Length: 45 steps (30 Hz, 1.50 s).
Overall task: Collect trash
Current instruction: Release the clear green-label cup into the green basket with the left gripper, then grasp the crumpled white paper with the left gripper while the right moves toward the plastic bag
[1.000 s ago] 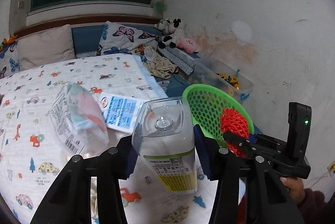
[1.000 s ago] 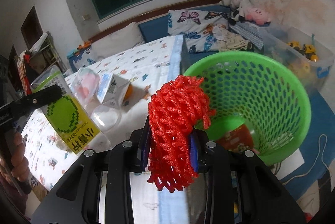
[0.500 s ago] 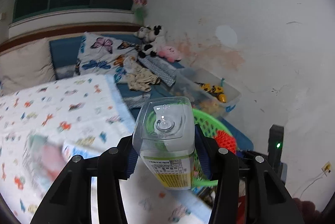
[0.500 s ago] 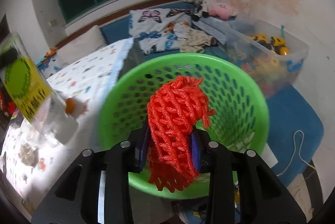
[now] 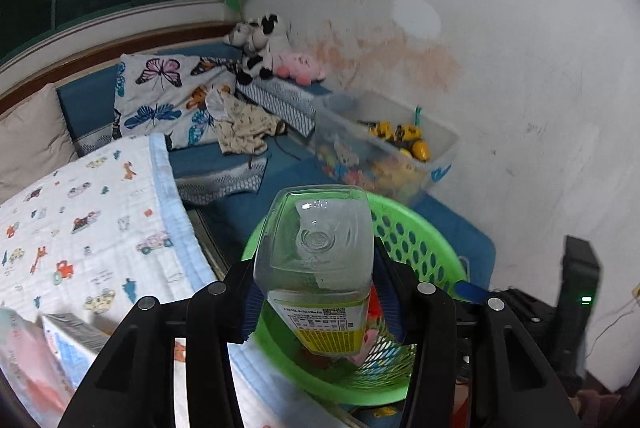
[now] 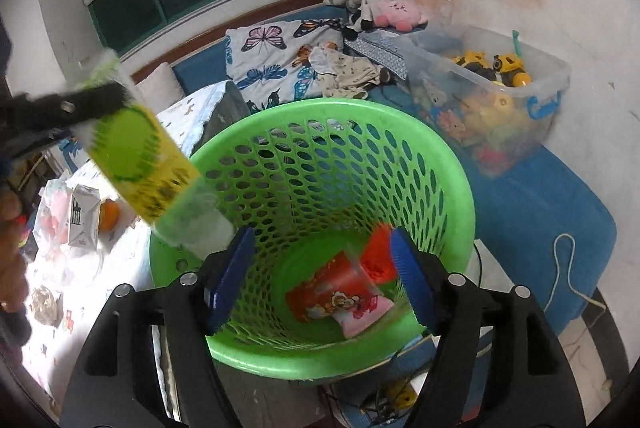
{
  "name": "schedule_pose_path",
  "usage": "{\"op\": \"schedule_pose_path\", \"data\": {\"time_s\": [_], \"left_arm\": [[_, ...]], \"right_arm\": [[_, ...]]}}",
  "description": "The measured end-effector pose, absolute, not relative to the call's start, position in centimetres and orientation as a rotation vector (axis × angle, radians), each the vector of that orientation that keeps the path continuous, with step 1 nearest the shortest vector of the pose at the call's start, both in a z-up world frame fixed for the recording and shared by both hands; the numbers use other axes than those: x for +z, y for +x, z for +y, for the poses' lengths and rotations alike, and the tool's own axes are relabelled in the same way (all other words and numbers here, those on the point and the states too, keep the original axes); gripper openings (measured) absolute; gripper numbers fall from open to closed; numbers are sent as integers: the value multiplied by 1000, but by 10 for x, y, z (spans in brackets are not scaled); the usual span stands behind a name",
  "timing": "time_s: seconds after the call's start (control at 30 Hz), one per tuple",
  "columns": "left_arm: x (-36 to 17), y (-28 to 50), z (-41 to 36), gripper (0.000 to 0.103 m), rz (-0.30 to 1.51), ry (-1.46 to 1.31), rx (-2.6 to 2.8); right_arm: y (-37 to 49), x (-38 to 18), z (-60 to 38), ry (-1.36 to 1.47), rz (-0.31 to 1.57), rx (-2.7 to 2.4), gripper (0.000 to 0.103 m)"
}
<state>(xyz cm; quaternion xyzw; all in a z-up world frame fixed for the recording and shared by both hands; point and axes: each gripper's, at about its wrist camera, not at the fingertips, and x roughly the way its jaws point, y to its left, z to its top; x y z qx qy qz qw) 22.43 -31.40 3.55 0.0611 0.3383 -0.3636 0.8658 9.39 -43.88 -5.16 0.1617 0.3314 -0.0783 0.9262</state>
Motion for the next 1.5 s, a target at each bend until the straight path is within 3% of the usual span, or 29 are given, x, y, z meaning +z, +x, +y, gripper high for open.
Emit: {"op": "schedule_pose_path", "data": {"time_s": [0.23,0.6,0.93,1.0,1.5], "left_arm": [[10,230,-338,47,781,170,-760],[8,221,-318,62,799,143,-759],[21,197,-251,72,771,86,-681],[22,193,-232,78,770,65,-655],[3,153,-97,85,785,9,-399]], "right_arm": [[86,-54,-439,353,675,-155,75],[79,-49,-426,361,667,-126,77],[79,-40,-390,327,662,-51,82],[81,-38,-379,313,662,-29,83],[97,-26,-312,249,666,121,86]]}}
